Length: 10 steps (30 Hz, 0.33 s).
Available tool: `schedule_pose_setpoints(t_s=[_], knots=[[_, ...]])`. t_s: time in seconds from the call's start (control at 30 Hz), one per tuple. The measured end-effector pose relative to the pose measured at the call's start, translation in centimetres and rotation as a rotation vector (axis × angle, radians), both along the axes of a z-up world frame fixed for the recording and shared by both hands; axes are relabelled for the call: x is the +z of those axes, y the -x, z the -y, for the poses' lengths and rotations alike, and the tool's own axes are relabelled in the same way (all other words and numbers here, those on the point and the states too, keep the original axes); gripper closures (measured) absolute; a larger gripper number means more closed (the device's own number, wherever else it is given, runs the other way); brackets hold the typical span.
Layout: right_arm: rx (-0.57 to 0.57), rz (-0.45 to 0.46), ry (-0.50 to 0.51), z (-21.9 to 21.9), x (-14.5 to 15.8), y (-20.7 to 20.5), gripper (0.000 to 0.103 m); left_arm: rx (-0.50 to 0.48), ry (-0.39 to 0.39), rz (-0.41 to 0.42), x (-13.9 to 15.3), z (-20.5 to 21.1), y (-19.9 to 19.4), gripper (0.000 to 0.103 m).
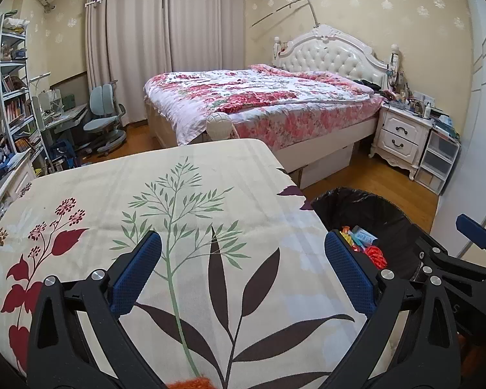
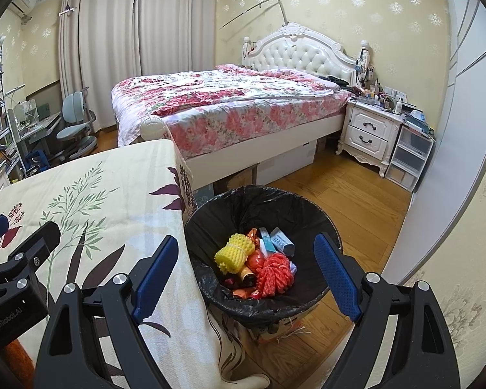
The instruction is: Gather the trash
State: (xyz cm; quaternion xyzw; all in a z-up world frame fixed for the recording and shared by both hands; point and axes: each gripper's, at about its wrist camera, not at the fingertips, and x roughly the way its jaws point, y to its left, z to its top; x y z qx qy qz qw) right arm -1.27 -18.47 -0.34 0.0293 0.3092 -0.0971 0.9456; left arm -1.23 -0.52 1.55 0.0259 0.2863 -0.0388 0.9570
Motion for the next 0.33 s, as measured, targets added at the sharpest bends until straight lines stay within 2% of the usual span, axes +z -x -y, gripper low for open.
schedule_pose_setpoints(t_s=[0.13,0.33], knots=[[0.012,-0.004,0.001,-0.7,-0.1,0.0,0.02,0.008,-0.017,0.022,0.1,0.0,0.1,0.005],[0.048,-0.014,0.004,-1.8,-0.6,-0.8,0.02,0.036,-0.012,0.001,-0.2,-1.7,-0.4,0.005]])
